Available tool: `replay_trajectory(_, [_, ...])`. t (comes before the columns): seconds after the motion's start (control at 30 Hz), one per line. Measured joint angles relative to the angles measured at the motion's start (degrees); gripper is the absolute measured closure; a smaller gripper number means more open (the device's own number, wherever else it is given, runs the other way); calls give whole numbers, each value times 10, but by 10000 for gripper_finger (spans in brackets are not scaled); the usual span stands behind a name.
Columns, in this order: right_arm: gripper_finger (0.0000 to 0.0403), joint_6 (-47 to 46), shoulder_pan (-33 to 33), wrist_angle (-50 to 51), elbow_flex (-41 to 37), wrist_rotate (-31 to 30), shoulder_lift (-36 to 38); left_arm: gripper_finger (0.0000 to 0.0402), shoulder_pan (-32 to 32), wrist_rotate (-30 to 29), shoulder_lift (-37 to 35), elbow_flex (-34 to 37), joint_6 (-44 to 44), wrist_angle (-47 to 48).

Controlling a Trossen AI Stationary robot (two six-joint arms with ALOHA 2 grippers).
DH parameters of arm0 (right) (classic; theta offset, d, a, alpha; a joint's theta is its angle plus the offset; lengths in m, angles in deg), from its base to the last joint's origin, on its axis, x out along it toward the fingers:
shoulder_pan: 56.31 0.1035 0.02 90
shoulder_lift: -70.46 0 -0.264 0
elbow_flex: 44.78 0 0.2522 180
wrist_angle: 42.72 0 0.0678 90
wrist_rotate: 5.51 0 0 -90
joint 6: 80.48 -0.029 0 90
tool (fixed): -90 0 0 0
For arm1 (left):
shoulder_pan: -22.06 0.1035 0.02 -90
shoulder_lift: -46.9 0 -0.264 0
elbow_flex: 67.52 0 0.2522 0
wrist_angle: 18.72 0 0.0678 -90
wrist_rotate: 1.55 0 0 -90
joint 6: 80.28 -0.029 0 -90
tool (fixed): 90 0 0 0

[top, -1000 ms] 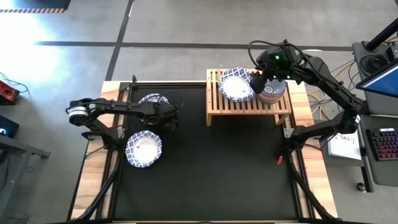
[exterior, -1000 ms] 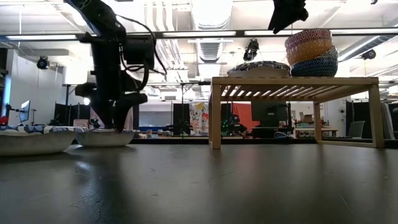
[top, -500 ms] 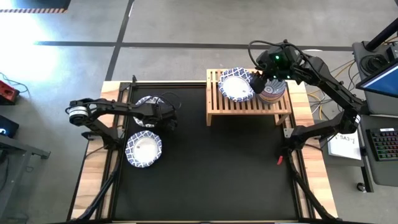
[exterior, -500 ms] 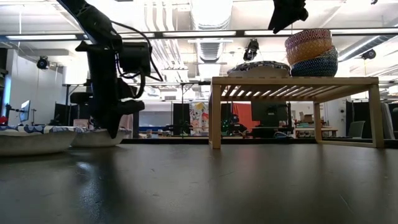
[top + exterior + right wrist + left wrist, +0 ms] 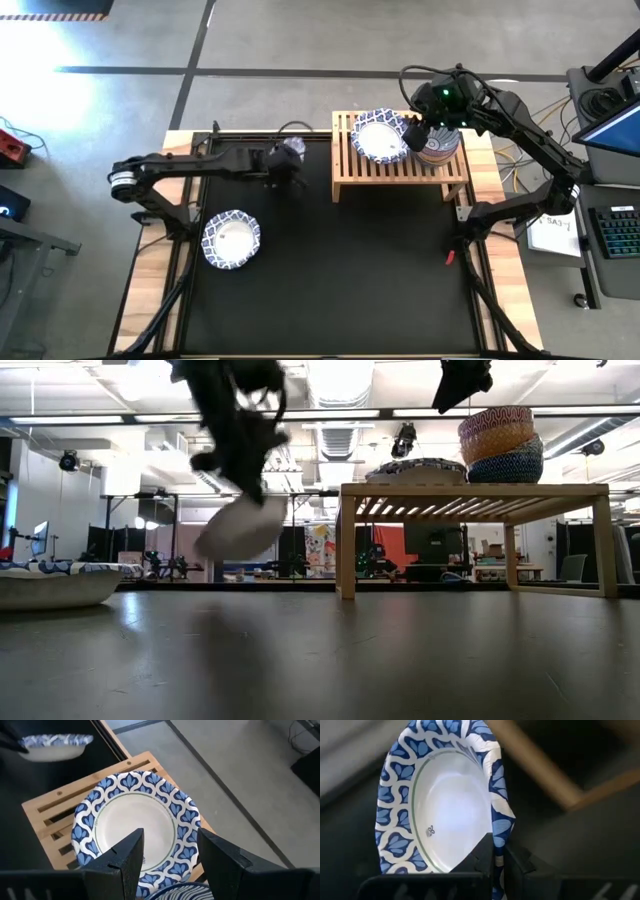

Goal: Place and stack bowls onto a shelf
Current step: Stack the white bowl on top of the other white bowl on the shelf

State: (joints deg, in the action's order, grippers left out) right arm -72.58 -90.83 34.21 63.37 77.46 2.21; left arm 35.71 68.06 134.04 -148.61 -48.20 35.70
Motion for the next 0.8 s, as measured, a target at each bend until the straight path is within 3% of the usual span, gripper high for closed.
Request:
replay_trajectory(0.3, [229,-8,0,-21,0,-29,3,401,-57,-135,0,-151,-172,-11])
replay_trajectory(0.63, [229,-28,0,-69,0,-56,4,401,-86,-133,0,-137,-407,-225])
replay_trajectory(0.8, [229,-20,0,-69,0,-47,10,402,-86,-52,1,-105,-480,-335])
